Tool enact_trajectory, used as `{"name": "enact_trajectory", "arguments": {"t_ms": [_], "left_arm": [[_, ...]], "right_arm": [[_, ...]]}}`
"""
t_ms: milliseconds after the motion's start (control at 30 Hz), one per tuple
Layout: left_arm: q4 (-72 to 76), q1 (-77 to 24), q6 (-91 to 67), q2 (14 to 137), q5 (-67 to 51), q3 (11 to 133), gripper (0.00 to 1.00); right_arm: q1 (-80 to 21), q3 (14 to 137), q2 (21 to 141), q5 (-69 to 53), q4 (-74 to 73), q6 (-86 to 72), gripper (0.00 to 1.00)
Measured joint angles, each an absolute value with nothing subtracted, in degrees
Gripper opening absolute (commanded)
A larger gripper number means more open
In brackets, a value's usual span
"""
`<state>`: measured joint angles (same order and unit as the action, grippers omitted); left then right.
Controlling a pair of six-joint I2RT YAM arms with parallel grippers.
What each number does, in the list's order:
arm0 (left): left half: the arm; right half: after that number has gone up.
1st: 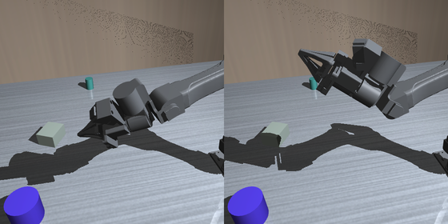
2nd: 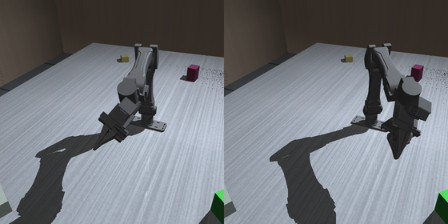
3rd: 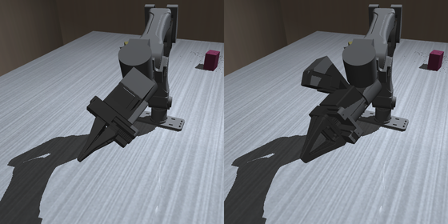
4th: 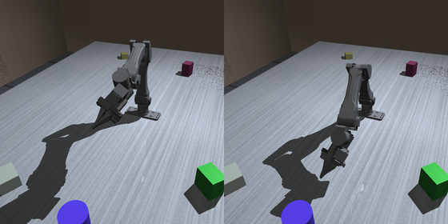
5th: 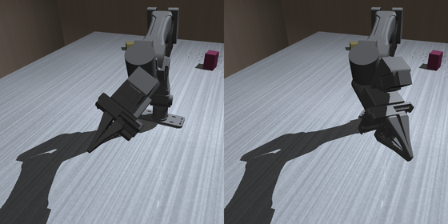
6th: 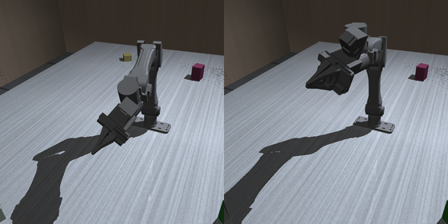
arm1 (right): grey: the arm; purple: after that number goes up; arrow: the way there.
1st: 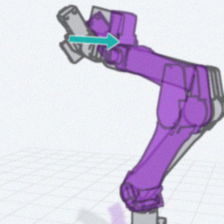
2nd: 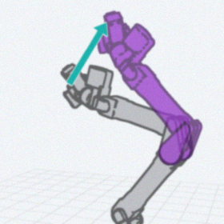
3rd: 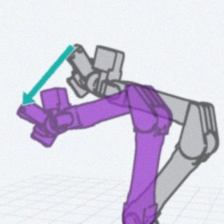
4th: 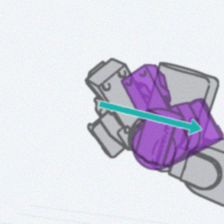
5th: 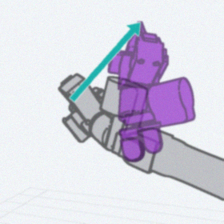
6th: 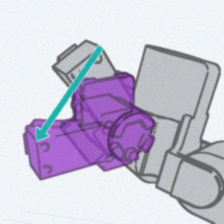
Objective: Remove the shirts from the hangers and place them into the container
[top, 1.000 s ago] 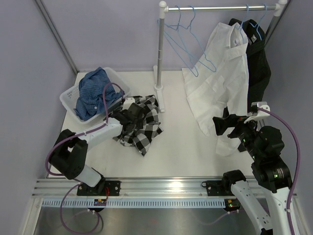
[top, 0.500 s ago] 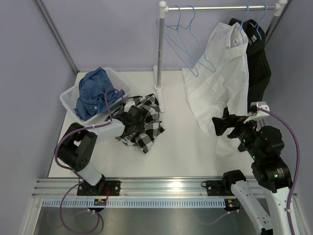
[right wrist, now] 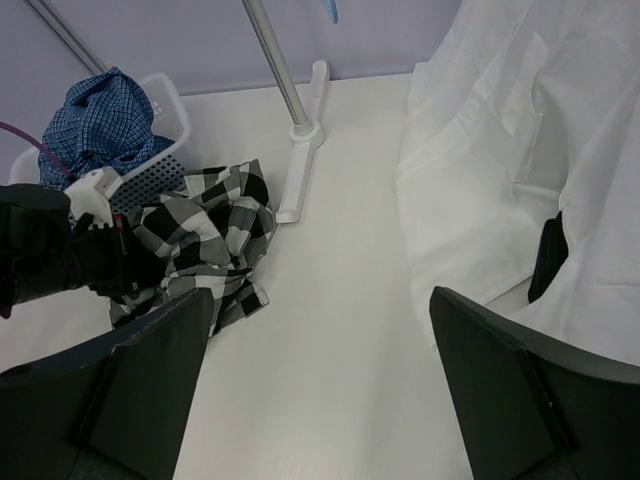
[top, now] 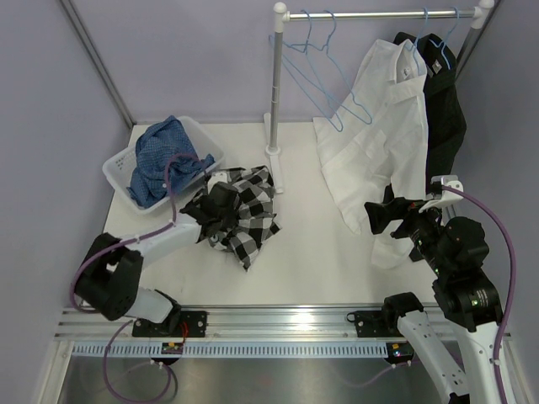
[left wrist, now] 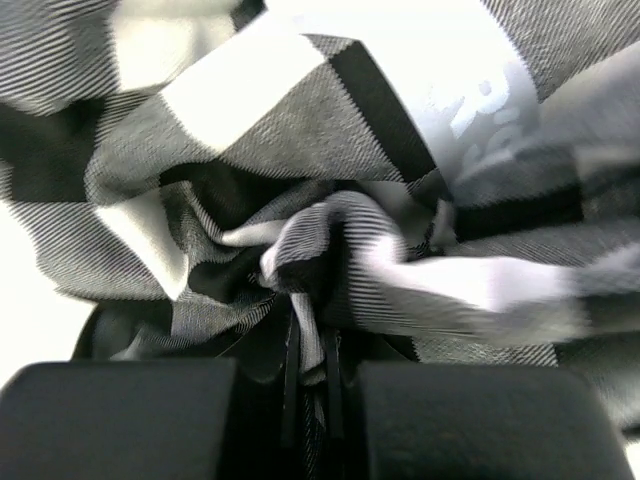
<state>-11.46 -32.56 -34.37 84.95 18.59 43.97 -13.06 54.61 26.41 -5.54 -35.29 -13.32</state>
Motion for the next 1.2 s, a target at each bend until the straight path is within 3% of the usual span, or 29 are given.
{"name": "enact_trajectory", "arguments": {"t_ms": [167,367,700,867,1033,1200], "left_arm": [[-19.64,-32.58,-31.99,71.46,18.61,48.27,0.0],[-29.91,-32.56,-28.05,65.04,22.57,65.89,0.0],[-39.79,-27.07,-17.21,71.11,32.93,105.65,0.0],[-40.18,-20.34,-12.6,76.4,34.61,118.39,0.0],[-39.81,-10.72,-12.51,79.13,32.03,117.1,0.0],[-35.09,-4.78,-14.72,78.61,28.08,101.78,0.0]], "right_arm": [[-13.06,54.61,26.41,-5.58,-35.24,-13.32,0.99],[-13.06,54.61,26.41,-5.65,-35.14,-13.32,0.99],[-13.06,54.61,26.44,-5.72,-35.09,-13.34,1.0],[-13.06,54.61,26.44,-6.2,-35.03,-13.37,0.99],[-13.06,54.24,26.44,-7.11,-34.72,-13.39,0.99],[-13.06,53.91,26.46,-7.27,-34.41,-13.54,0.99]]}}
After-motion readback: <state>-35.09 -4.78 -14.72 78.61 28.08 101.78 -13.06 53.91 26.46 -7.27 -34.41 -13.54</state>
